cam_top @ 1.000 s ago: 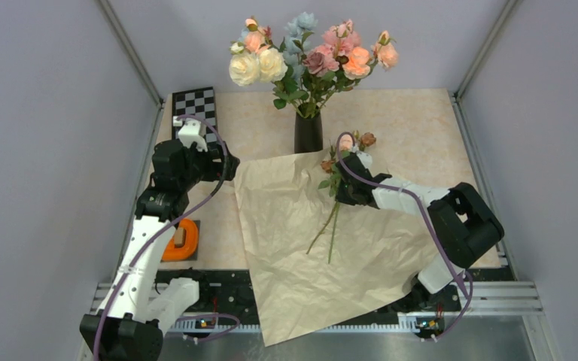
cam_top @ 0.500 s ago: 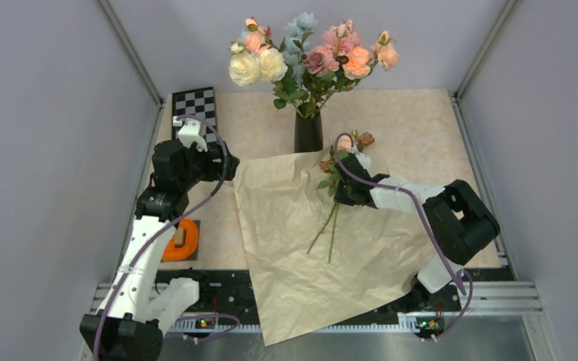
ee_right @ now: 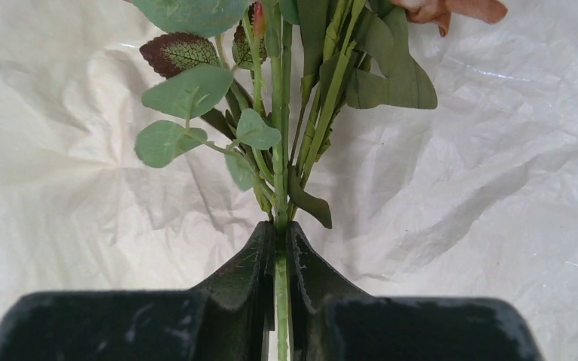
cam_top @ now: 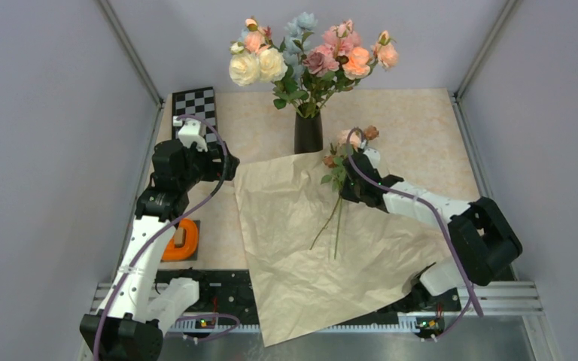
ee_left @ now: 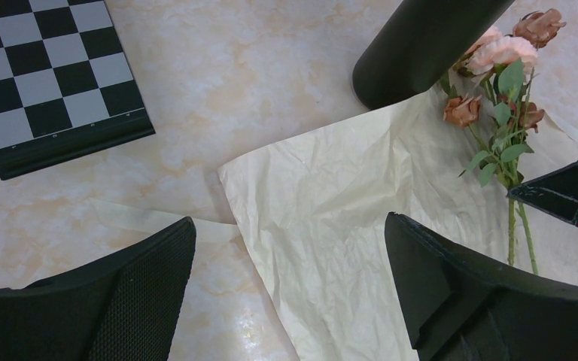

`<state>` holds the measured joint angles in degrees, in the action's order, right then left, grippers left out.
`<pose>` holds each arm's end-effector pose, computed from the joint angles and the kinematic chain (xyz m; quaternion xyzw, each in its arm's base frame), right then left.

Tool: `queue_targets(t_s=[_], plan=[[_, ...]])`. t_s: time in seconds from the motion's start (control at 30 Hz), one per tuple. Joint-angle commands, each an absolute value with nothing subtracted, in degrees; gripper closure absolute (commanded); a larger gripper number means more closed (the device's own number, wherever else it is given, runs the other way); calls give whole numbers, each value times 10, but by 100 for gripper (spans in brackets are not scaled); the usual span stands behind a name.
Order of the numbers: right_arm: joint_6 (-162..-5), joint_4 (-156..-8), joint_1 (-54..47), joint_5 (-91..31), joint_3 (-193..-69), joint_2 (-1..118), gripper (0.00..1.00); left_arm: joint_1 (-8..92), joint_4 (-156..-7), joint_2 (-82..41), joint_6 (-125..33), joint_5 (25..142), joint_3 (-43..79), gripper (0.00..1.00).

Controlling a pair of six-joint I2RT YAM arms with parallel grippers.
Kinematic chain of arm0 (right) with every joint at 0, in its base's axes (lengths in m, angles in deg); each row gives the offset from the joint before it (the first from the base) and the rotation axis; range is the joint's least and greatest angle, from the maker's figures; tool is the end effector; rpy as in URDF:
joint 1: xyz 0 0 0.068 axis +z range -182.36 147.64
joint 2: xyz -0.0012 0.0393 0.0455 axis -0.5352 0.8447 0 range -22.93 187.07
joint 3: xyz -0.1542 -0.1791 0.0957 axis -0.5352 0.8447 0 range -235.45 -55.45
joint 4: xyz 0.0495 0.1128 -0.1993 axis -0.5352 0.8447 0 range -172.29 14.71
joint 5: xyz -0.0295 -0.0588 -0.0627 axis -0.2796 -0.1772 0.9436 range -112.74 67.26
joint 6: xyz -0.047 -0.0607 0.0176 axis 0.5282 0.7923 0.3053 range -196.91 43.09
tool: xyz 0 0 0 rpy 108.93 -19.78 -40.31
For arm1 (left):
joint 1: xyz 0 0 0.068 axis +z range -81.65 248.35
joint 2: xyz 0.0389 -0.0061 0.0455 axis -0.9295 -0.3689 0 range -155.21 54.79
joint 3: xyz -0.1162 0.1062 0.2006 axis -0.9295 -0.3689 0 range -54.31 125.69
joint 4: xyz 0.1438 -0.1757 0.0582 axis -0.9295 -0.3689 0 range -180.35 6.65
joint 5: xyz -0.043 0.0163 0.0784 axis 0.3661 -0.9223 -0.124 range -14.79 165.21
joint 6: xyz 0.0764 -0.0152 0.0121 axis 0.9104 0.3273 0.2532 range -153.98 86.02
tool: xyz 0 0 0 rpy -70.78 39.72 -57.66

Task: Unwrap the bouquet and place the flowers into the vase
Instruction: Pick up the fake flower from the wrapping paper.

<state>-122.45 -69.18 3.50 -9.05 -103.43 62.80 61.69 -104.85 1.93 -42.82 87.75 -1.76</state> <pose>0.2503 0.1611 0.1654 0.1187 0.9288 0.1317 0.3254 0.2147 -0.0399 0.3161 0.0455 0.8241 -0.1647 0.5400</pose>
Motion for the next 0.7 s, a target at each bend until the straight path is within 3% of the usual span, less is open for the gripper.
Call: queue_targets(t_s=[0.0,0.57,0.67], plan=[[-1233,-692,42,-68,-1032,583,100,619,-1033,22,-423,878,-20,1],[-1217,-754,42,-124,-959,599,98,619,-1026,18,-428,897,-23,1],[-1216,-776,42,-144,-944,599,91,619,-1025,17,-429,900,-24,1]])
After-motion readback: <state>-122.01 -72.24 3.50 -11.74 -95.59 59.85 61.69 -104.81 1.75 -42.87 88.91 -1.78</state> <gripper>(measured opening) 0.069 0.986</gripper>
